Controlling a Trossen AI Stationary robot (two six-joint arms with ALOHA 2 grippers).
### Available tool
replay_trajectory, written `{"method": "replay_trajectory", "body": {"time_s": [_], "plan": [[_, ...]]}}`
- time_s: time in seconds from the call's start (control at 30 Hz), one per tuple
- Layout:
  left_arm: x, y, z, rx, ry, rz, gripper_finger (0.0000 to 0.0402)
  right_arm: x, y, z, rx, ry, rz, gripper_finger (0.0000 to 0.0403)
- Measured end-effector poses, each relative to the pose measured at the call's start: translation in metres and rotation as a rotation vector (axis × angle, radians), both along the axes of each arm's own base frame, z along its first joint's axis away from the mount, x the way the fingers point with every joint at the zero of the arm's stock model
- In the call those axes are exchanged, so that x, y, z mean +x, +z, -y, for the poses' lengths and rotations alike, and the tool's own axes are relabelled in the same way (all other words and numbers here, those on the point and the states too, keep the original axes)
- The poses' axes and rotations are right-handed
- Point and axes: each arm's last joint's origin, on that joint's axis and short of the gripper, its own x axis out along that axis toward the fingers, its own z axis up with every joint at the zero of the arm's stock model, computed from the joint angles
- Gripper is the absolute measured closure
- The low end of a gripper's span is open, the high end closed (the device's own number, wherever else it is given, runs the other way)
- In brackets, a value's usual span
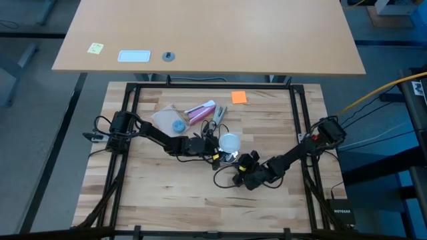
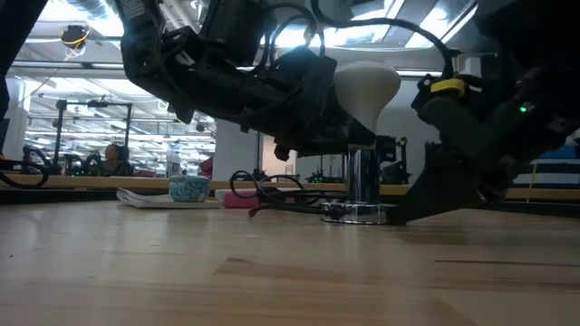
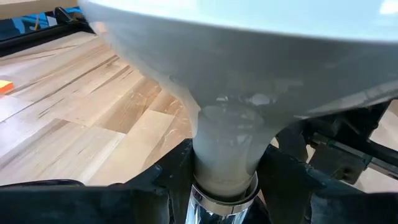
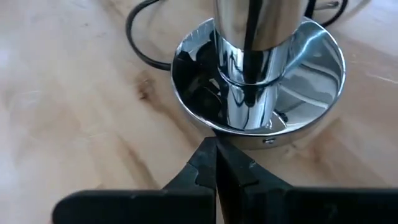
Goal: Screw lightbulb
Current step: Insert the white lightbulb into the silver desk lamp
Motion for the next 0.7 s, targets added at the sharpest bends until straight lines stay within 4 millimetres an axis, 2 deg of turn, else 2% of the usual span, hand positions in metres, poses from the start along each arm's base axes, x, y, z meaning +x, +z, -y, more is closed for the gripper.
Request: {"method": "replay_trajectory", "body": {"time_s": [0.2,0.7], "plan": [[-0.001,-0.001,0.003,0.006,0.005,-0.008,0.0251,0.003,-0.002,0.013,-0.017,-0.045,-0.035,0.0402],[-0.003,-0.003,0.011,-0.006,0.005,-0.039,0.0251,-0.001,-0.004,0.029,-0.145,-0.147,-0.073,0.0402]]}}
